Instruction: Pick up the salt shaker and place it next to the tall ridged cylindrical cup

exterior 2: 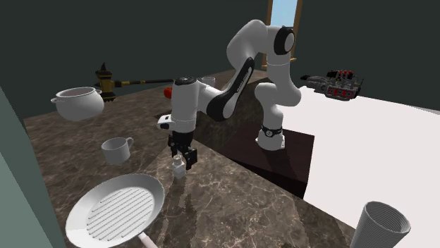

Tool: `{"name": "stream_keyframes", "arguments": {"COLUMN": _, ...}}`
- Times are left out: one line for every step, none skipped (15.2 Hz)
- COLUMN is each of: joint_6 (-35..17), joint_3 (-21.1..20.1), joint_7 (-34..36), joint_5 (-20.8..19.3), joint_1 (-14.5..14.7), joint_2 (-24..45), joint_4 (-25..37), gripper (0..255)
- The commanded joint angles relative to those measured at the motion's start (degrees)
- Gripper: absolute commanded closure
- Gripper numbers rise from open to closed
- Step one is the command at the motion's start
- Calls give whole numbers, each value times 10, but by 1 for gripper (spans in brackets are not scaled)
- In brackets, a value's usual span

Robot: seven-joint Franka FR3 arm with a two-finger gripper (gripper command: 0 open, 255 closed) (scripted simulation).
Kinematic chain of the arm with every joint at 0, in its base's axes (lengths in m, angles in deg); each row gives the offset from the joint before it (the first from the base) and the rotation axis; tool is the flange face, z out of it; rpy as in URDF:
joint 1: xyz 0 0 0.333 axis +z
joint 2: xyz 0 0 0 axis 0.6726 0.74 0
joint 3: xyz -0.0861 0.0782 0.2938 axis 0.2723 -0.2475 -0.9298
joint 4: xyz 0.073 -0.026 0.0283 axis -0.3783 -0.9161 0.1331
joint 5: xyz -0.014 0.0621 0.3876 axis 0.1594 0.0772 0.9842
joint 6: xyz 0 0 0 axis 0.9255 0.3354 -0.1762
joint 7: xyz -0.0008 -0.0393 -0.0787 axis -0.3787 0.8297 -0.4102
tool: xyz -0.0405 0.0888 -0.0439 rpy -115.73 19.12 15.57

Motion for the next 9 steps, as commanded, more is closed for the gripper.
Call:
{"name": "stream_keyframes", "arguments": {"joint_6": 0, "joint_3": 0, "joint_7": 0, "joint_5": 0, "joint_1": 0, "joint_2": 0, "joint_4": 0, "gripper": 0}}
{"name": "stream_keyframes", "arguments": {"joint_6": 0, "joint_3": 0, "joint_7": 0, "joint_5": 0, "joint_1": 0, "joint_2": 0, "joint_4": 0, "gripper": 0}}
{"name": "stream_keyframes", "arguments": {"joint_6": 0, "joint_3": 0, "joint_7": 0, "joint_5": 0, "joint_1": 0, "joint_2": 0, "joint_4": 0, "gripper": 0}}
{"name": "stream_keyframes", "arguments": {"joint_6": 0, "joint_3": 0, "joint_7": 0, "joint_5": 0, "joint_1": 0, "joint_2": 0, "joint_4": 0, "gripper": 255}}
{"name": "stream_keyframes", "arguments": {"joint_6": 0, "joint_3": 0, "joint_7": 0, "joint_5": 0, "joint_1": 0, "joint_2": 0, "joint_4": 0, "gripper": 255}}
{"name": "stream_keyframes", "arguments": {"joint_6": 0, "joint_3": 0, "joint_7": 0, "joint_5": 0, "joint_1": 0, "joint_2": 0, "joint_4": 0, "gripper": 255}}
{"name": "stream_keyframes", "arguments": {"joint_6": 0, "joint_3": 0, "joint_7": 0, "joint_5": 0, "joint_1": 0, "joint_2": 0, "joint_4": 0, "gripper": 255}}
{"name": "stream_keyframes", "arguments": {"joint_6": 0, "joint_3": 0, "joint_7": 0, "joint_5": 0, "joint_1": 0, "joint_2": 0, "joint_4": 0, "gripper": 255}}
{"name": "stream_keyframes", "arguments": {"joint_6": 0, "joint_3": 0, "joint_7": 0, "joint_5": 0, "joint_1": 0, "joint_2": 0, "joint_4": 0, "gripper": 255}}
